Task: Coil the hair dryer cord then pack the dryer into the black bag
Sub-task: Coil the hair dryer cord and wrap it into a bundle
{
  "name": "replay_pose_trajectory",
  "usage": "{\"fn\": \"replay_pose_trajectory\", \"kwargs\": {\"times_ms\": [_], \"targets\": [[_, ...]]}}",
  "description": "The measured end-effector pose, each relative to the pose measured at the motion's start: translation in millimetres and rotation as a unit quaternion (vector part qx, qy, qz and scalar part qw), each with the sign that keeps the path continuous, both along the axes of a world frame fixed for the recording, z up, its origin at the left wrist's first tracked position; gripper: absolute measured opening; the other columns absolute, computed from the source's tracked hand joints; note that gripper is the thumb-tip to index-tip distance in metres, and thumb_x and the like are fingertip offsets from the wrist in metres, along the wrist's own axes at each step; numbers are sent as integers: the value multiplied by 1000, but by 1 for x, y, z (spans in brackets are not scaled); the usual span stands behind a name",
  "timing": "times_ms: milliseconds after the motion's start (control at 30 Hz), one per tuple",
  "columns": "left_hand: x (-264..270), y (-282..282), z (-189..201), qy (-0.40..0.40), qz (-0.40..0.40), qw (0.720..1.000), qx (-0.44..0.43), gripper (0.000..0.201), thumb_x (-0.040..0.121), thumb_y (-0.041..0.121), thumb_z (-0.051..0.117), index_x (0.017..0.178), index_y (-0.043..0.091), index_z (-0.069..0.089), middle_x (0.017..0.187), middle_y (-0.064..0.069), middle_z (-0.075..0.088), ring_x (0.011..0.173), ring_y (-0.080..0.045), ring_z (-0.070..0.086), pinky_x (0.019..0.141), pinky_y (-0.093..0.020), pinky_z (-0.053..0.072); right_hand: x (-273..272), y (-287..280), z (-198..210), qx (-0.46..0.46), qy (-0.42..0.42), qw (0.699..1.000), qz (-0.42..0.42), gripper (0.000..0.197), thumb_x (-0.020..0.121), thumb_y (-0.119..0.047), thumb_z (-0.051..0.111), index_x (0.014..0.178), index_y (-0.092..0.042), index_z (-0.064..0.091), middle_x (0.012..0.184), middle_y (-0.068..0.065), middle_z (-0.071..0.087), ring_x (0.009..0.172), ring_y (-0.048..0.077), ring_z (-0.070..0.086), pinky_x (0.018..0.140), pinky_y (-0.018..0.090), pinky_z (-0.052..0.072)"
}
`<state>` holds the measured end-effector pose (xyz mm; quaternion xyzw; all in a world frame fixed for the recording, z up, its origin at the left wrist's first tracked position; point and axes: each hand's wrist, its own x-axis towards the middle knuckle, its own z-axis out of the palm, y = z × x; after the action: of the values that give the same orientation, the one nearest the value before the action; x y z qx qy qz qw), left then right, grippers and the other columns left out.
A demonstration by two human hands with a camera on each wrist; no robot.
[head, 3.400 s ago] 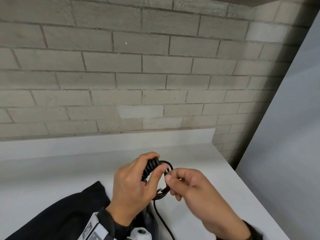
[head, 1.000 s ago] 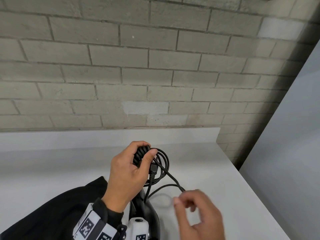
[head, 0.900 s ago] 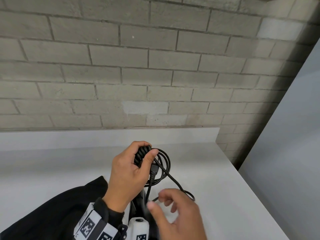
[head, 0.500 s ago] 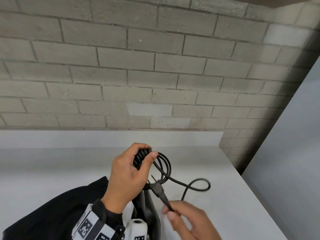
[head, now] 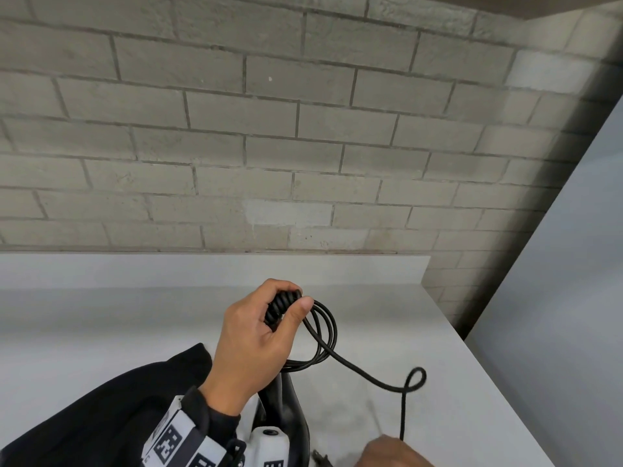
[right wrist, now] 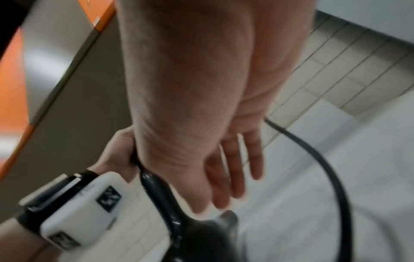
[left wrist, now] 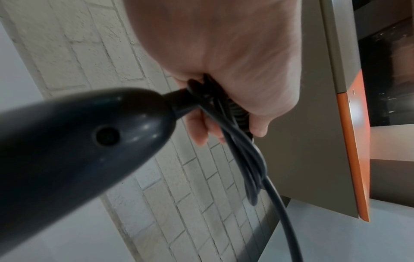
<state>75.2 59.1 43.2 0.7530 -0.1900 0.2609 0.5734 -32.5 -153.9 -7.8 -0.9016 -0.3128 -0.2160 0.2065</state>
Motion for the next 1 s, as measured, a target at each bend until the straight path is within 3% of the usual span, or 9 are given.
{"fn": "replay_pose_trajectory", "kwargs": {"times_ms": [100, 167, 300, 433, 500, 633, 767, 900, 1000], "targets": [[-3, -2, 1, -6, -5, 1000, 7, 28, 84, 55, 60, 93, 29, 66, 75, 14, 65, 57, -10, 63, 55, -20, 50, 11, 20, 1, 100, -32, 992, -70, 2, 86, -27, 63, 85, -29, 64, 83, -13, 57, 82, 2, 56, 78, 6, 38], [-4, -4, 1, -5, -5, 1000, 3, 28, 85, 54, 62, 93, 27, 66, 71, 15, 65, 55, -9, 62, 55, -19, 49, 15, 33, -3, 259, -121, 948, -141, 20, 77, -29, 70, 93, -17, 67, 91, -2, 62, 91, 7, 57, 83, 11, 41], [-5, -4, -1, -15, -4, 1000, 10, 27, 86, 50, 67, 96, 24, 67, 79, 13, 66, 63, -12, 64, 54, -30, 56, 31, 45, 5, 303, -198, 901, -241, 47, 73, -35, 72, 114, -14, 60, 103, 8, 51, 94, 11, 53, 86, 8, 41], [-5, -4, -2, -25, -3, 1000, 18, 28, 86, 52, 62, 95, 26, 67, 79, 13, 65, 65, -12, 63, 54, -33, 56, 45, 27, 8, 155, -214, 940, -217, 21, 87, -30, 62, 92, -16, 76, 93, 1, 63, 86, 21, 48, 86, 17, 35], [-5, -4, -2, -27, 1, 999, 22, 28, 86, 51, 62, 96, 26, 67, 82, 13, 66, 67, -11, 63, 56, -31, 56, 49, 18, 12, 114, -127, 969, -176, 15, 93, -35, 54, 91, -27, 67, 84, -13, 66, 84, 16, 50, 81, 23, 37], [-3, -2, -1, -35, 6, 998, 43, 25, 86, 48, 62, 96, 25, 67, 83, 13, 65, 70, -9, 63, 64, -13, 47, 40, 9, 25, 119, 57, 987, -96, 3, 96, -44, 49, 98, -44, 47, 87, -14, 55, 76, 8, 53, 67, 21, 47], [-2, 0, 0, -44, 1, 997, 64, 24, 88, 46, 61, 96, 24, 67, 83, 13, 64, 71, -8, 61, 64, -12, 45, 35, 4, 66, 96, -12, 995, -36, 9, 96, -34, 51, 104, -32, 56, 87, -22, 44, 74, -9, 45, 68, 4, 37], [-8, -4, 2, -60, -75, 993, 70, 23, 91, 41, 61, 101, 21, 68, 84, 16, 65, 64, 0, 61, 61, -13, 47, 41, 7, 100, 157, -86, 984, -3, 5, 92, -13, 64, 93, -12, 68, 80, -7, 55, 70, -2, 44, 67, 9, 35], [-10, -5, 3, -80, -126, 987, 64, 25, 93, 39, 62, 102, 17, 69, 84, 18, 66, 73, -2, 63, 70, -11, 44, 50, 14, 112, 242, -68, 968, -12, 2, 86, -16, 69, 86, -16, 71, 73, -17, 57, 61, 2, 49, 60, 9, 37]]}}
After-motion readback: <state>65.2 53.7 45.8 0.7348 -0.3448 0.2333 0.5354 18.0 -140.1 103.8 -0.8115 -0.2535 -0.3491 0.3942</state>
